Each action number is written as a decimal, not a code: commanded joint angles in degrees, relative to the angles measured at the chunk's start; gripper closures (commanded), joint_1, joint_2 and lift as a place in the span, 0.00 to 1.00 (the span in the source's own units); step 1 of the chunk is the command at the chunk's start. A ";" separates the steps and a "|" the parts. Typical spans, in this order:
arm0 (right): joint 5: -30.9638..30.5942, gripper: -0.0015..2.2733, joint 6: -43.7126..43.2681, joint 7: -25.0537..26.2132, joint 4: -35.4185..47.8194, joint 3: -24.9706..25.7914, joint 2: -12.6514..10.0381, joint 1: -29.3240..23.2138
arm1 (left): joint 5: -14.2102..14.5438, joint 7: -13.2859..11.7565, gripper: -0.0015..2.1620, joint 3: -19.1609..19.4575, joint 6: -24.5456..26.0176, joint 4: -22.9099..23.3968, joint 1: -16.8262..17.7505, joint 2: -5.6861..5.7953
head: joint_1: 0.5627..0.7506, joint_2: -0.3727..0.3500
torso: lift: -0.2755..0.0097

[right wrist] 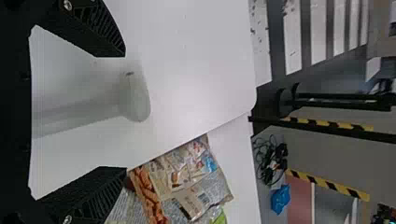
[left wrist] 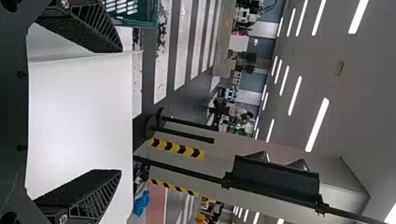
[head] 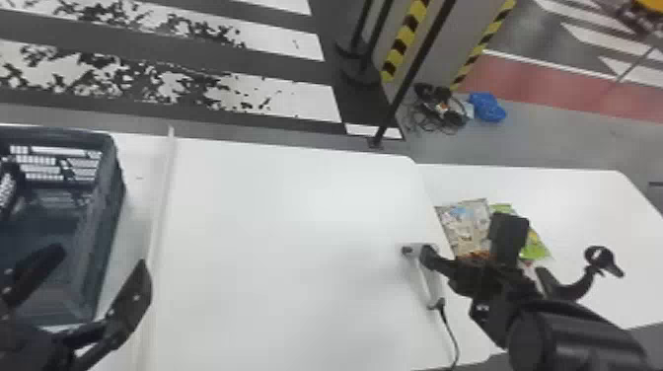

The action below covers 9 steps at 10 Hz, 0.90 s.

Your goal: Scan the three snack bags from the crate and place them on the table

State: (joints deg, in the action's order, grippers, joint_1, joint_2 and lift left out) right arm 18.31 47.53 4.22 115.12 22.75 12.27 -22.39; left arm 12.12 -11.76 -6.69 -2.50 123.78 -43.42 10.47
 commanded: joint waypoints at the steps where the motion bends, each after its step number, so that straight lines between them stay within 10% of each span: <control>1: 2.43 0.03 -7.66 -1.15 7.92 -1.31 -4.19 -7.23 | -0.60 0.07 0.03 -0.43 0.00 0.23 0.00 -0.45 | 0.70 0.03 | 0.84; 5: 6.30 0.04 -21.72 -7.04 18.73 -11.33 -7.00 -22.09 | -1.04 1.48 0.03 -0.78 -0.18 1.37 -2.02 -1.33 | 0.70 0.03 | 0.84; 9: 1.37 0.04 -56.88 -17.32 10.03 -17.39 -8.14 -28.50 | -2.89 3.06 0.03 -1.92 0.35 1.37 -2.37 -2.39 | 0.70 0.27 | 0.84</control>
State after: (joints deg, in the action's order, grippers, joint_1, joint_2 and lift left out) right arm 19.54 -6.66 -13.11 126.67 5.57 4.30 -50.49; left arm 9.21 -8.67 -8.29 -2.27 124.97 -45.79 8.10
